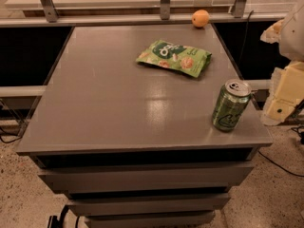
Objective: Move green can near green rice chip bag
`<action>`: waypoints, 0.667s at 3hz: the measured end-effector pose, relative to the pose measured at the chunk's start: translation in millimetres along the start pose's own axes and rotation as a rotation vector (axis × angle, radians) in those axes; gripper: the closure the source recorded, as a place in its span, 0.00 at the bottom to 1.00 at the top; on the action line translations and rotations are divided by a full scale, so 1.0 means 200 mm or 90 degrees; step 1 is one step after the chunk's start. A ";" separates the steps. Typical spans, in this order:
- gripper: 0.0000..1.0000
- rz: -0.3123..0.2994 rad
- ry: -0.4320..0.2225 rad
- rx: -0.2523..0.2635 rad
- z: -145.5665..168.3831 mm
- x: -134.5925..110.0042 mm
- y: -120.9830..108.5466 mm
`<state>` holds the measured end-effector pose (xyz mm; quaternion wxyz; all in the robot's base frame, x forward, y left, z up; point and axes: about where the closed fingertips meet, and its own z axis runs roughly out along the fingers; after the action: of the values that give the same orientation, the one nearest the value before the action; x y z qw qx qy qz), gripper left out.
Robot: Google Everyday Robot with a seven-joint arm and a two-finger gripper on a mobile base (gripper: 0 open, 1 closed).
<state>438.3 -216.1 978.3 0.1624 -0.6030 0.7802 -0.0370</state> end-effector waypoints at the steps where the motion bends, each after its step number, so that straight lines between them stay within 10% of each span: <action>1: 0.00 0.000 0.000 0.000 0.00 0.00 0.00; 2: 0.00 0.011 -0.032 -0.020 0.01 0.03 0.02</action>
Offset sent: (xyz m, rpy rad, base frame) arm -0.0125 -0.0140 -0.0161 0.1744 0.0777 0.0107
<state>434.3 -220.3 974.2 0.1730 -0.5995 0.7814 -0.0084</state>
